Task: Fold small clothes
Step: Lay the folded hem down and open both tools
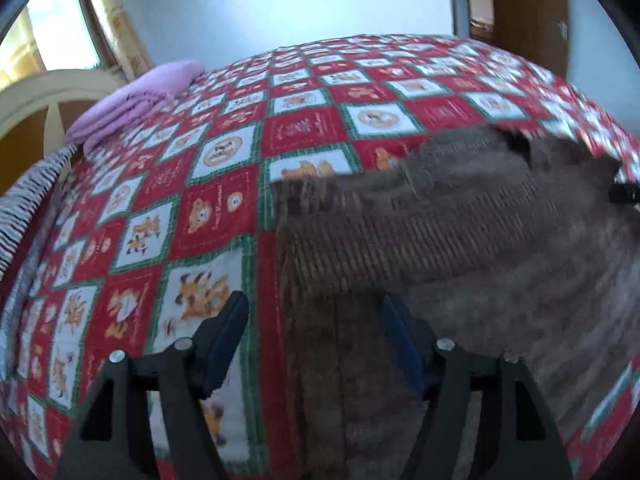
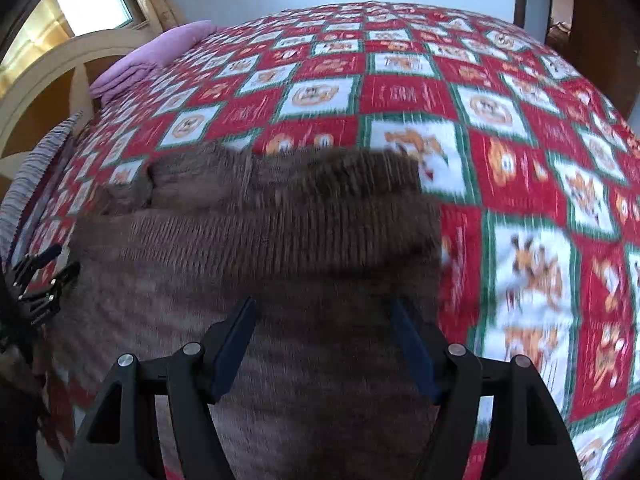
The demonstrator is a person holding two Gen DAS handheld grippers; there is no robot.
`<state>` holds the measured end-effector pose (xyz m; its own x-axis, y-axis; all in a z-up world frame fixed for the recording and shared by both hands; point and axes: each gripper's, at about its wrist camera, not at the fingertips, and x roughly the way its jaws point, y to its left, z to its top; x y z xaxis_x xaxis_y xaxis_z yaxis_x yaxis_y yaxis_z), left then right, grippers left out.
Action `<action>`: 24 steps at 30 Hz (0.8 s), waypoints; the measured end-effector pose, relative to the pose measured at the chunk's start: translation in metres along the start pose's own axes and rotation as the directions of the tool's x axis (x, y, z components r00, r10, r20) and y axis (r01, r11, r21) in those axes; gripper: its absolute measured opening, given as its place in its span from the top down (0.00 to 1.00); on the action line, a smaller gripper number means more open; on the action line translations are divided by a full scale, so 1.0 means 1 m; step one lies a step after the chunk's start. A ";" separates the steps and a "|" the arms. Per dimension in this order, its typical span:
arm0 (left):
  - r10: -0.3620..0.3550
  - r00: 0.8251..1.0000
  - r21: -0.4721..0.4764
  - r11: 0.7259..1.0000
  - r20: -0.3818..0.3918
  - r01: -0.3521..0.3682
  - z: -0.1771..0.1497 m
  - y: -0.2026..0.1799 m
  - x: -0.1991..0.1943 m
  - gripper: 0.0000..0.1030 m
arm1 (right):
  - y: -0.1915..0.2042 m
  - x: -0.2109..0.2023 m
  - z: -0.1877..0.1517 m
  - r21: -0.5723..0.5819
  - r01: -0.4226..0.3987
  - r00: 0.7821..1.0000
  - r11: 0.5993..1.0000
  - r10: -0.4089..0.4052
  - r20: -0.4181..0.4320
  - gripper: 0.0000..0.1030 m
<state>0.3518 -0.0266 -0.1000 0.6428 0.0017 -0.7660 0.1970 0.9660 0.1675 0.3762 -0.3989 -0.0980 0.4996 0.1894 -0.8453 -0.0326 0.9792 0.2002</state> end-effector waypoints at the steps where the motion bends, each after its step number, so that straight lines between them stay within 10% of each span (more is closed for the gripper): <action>1: 0.016 1.000 -0.011 1.000 0.001 -0.016 0.006 0.003 0.003 0.29 | -0.001 0.001 0.010 0.012 0.011 1.000 1.000 -0.011 0.015 0.31; 13: 0.046 0.999 -0.199 0.979 0.008 -0.044 0.025 0.055 -0.002 0.24 | -0.019 -0.029 0.027 0.156 -0.104 0.980 0.982 0.075 0.185 0.31; 19: 0.043 0.999 0.074 0.996 -0.026 -0.041 -0.001 0.005 -0.006 0.19 | 0.031 -0.004 -0.011 -0.071 0.052 0.997 0.996 -0.056 -0.049 0.31; 24: 0.119 0.993 0.198 0.974 -0.024 -0.112 0.010 -0.037 0.010 0.07 | 0.056 0.017 0.008 -0.132 0.153 0.986 0.979 -0.160 -0.045 0.31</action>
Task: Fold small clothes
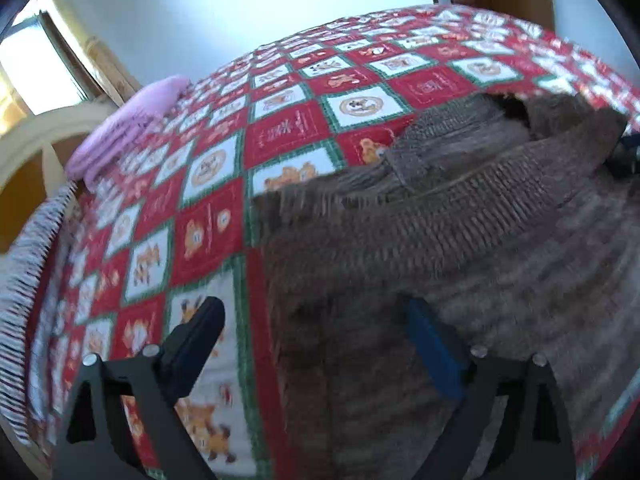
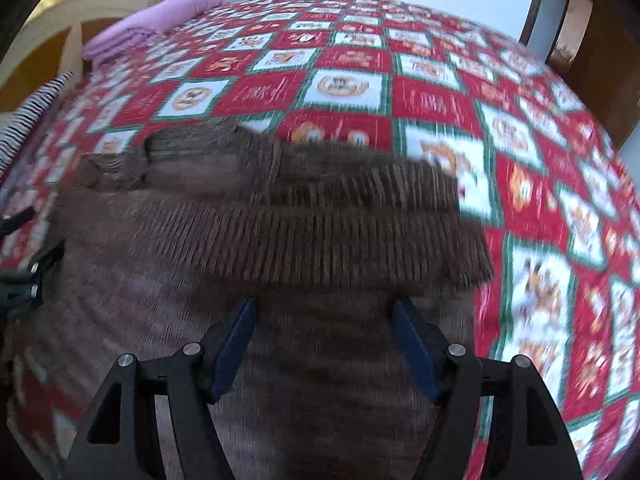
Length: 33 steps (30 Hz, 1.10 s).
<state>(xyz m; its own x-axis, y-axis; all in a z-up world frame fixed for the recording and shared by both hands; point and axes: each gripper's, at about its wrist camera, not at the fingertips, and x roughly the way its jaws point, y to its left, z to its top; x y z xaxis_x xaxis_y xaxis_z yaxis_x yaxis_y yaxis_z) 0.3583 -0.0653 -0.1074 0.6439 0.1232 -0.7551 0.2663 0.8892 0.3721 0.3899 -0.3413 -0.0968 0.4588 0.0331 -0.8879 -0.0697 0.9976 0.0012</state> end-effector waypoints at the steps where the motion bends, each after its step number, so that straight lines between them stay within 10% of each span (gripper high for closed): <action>1: 0.019 1.000 0.005 1.000 0.003 -0.019 0.005 -0.003 0.001 0.07 | 0.000 0.003 0.011 0.009 0.007 1.000 1.000 -0.007 0.009 0.31; 12: 0.173 0.985 -0.133 0.976 0.016 -0.170 0.049 0.050 0.015 0.07 | -0.023 -0.027 0.070 0.115 -0.014 0.976 0.993 -0.011 0.219 0.31; 20: 0.143 0.990 -0.157 0.977 -0.021 -0.144 0.041 0.050 0.027 0.06 | -0.013 -0.036 0.035 0.078 -0.207 0.964 0.975 0.190 0.185 0.31; 33: 0.113 0.989 -0.263 0.955 -0.096 -0.134 0.039 0.078 0.036 0.06 | -0.025 -0.074 -0.023 0.117 -0.322 0.898 0.940 0.264 0.351 0.31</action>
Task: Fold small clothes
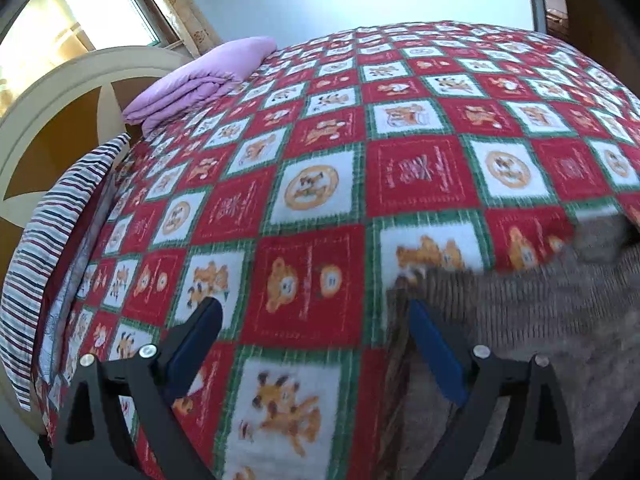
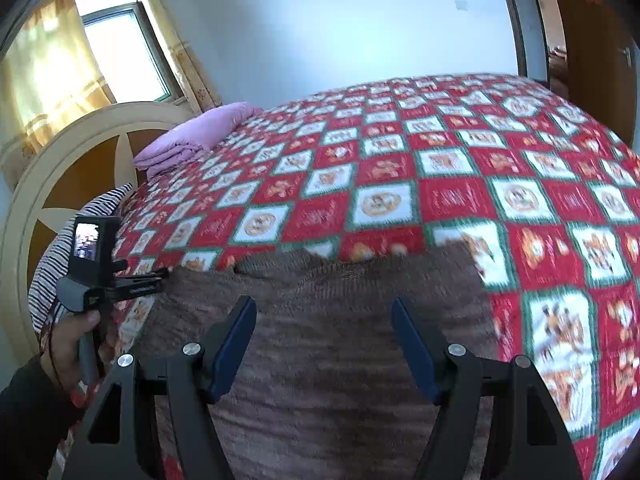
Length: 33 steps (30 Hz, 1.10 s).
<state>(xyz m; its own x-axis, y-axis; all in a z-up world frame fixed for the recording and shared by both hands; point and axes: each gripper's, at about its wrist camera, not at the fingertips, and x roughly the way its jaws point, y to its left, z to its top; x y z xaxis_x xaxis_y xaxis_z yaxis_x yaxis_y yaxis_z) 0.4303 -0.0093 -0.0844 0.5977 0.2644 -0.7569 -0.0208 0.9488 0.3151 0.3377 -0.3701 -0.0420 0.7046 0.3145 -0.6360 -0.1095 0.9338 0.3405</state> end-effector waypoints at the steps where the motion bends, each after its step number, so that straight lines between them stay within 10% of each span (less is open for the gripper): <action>1: -0.027 0.999 0.005 1.000 0.021 0.027 -0.012 0.004 -0.011 0.06 | -0.006 -0.005 -0.006 0.013 -0.018 1.000 1.000 0.017 0.004 0.31; 13: -0.327 0.936 -0.063 0.940 0.128 0.336 -0.122 0.024 -0.098 0.08 | -0.064 -0.050 -0.079 0.109 0.068 0.998 0.992 -0.067 -0.013 0.31; 21: -0.364 0.929 -0.078 0.927 0.061 0.368 -0.145 -0.002 -0.085 0.54 | -0.084 -0.056 -0.096 0.155 0.121 0.993 0.981 -0.119 -0.019 0.32; 26: -0.361 0.930 -0.052 0.930 0.072 0.365 -0.155 -0.015 -0.092 0.59 | -0.081 -0.048 -0.096 0.125 0.129 0.991 0.984 -0.125 -0.043 0.33; 29: -0.359 0.931 -0.058 0.930 0.059 0.362 -0.159 -0.016 -0.087 0.62 | -0.081 -0.038 -0.102 0.104 0.140 0.987 0.985 -0.131 -0.089 0.51; 31: -0.369 0.926 -0.055 0.926 0.077 0.373 -0.161 -0.014 -0.090 0.93 | -0.080 -0.039 -0.106 0.089 0.144 0.987 0.986 -0.136 -0.091 0.72; 33: -0.368 0.925 -0.041 0.927 0.089 0.373 -0.163 -0.014 -0.095 0.93 | -0.080 -0.044 -0.108 0.100 0.117 0.990 0.988 -0.108 -0.090 0.86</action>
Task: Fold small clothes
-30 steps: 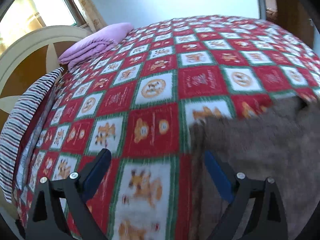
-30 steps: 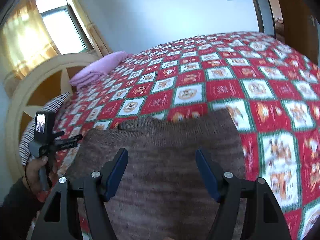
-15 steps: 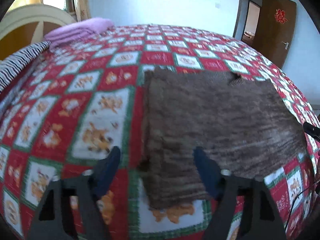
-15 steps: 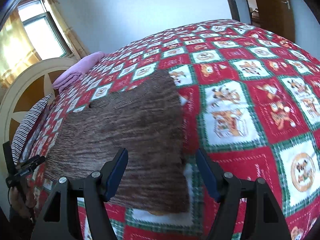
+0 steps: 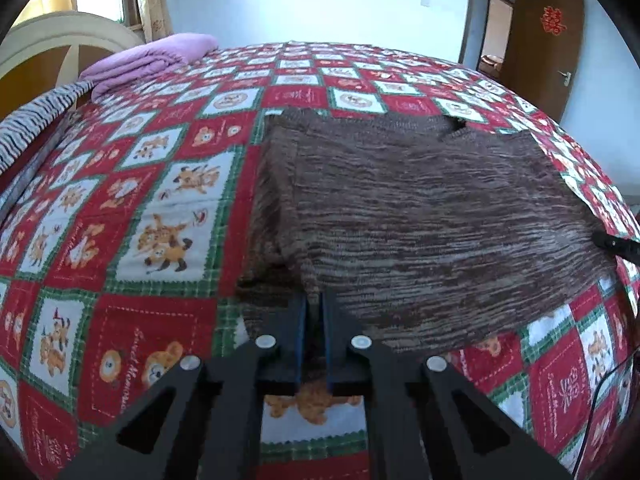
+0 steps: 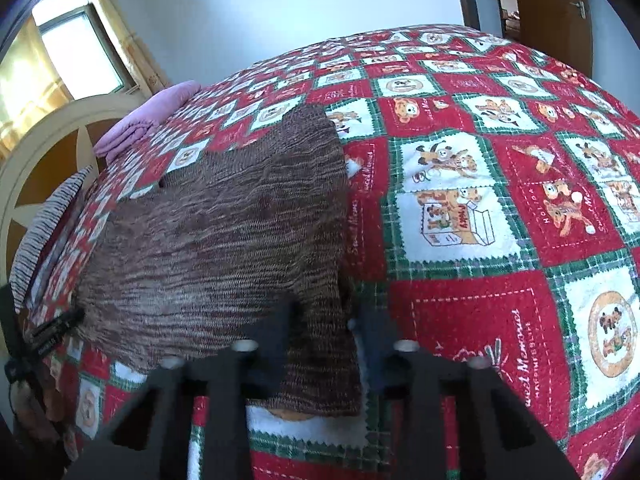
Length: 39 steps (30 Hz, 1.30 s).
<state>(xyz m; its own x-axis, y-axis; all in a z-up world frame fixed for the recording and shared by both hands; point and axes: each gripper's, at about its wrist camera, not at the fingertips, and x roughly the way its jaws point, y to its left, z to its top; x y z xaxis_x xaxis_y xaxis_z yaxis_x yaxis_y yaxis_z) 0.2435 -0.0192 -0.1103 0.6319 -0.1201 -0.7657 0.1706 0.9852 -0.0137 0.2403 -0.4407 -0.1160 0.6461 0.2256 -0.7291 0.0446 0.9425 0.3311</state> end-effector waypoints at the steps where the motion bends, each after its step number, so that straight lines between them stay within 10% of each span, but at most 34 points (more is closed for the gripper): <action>1: -0.003 1.000 0.004 1.000 0.004 0.003 -0.002 0.000 -0.004 0.93 | -0.001 -0.003 -0.001 0.008 -0.015 1.000 1.000 0.015 0.004 0.90; 26: -0.021 0.999 0.050 0.999 0.037 0.019 -0.024 0.014 -0.017 0.95 | -0.014 -0.034 -0.035 0.019 -0.052 0.998 0.998 0.053 -0.029 0.98; 28: -0.014 0.999 0.060 0.998 0.036 0.011 -0.024 0.011 -0.019 0.90 | -0.016 -0.036 -0.036 0.017 -0.040 0.999 0.999 0.040 -0.014 0.98; 33: 0.016 0.998 0.028 0.999 0.057 -0.018 -0.012 0.018 -0.026 0.39 | -0.016 -0.052 -0.021 0.058 0.019 0.997 0.998 -0.023 0.069 0.97; 36: 0.040 0.995 0.006 0.999 0.096 -0.040 -0.002 0.022 -0.032 0.28 | 0.010 -0.065 -0.004 0.005 0.035 0.990 0.999 -0.035 0.136 0.71; 37: 0.043 0.994 0.009 0.999 0.096 -0.044 0.002 0.021 -0.030 0.27 | 0.024 -0.064 0.003 -0.019 0.027 0.989 0.999 -0.024 0.144 0.41; 39: 0.051 0.994 0.020 0.998 0.097 -0.053 0.009 0.016 -0.023 0.23 | 0.049 -0.055 0.015 -0.059 0.002 0.989 0.998 0.006 0.145 0.30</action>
<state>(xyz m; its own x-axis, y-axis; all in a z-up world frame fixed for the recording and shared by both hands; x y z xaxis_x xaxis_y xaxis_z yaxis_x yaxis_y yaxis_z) 0.2380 -0.0021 -0.0870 0.7099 -0.0813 -0.6996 0.1523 0.9875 0.0399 0.2180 -0.4107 -0.0511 0.7499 0.1935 -0.6327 0.0010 0.9560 0.2935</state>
